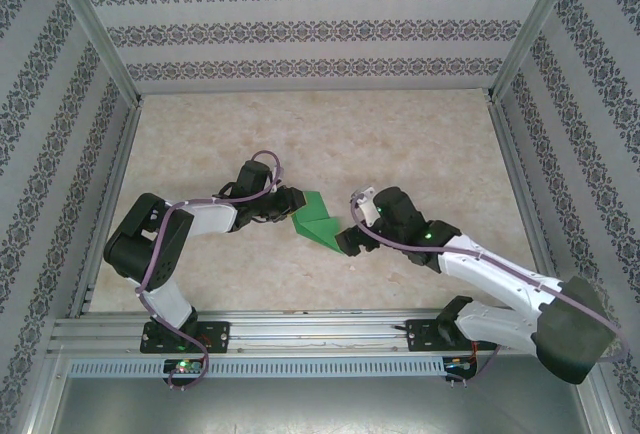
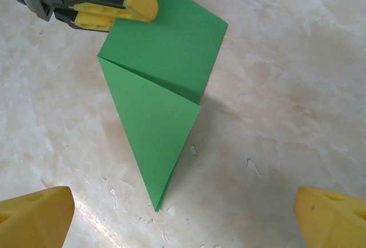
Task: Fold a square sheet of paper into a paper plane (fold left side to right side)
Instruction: Fourth fold the wing at the center of the table.
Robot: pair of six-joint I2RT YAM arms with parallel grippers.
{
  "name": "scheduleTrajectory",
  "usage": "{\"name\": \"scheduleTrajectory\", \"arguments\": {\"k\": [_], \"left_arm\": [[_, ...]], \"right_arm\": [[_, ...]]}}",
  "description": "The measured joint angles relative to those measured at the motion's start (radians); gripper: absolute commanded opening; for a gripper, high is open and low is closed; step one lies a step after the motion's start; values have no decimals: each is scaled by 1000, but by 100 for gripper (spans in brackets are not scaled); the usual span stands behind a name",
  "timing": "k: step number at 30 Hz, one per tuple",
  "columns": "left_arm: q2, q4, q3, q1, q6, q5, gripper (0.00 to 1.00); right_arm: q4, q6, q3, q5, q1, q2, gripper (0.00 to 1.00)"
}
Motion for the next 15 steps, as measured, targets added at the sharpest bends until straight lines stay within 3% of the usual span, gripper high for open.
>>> {"name": "scheduleTrajectory", "arguments": {"k": [15], "left_arm": [[0,-5,17,0,4,11,28]], "right_arm": [[4,-84,27,197,224,98,90]]}}
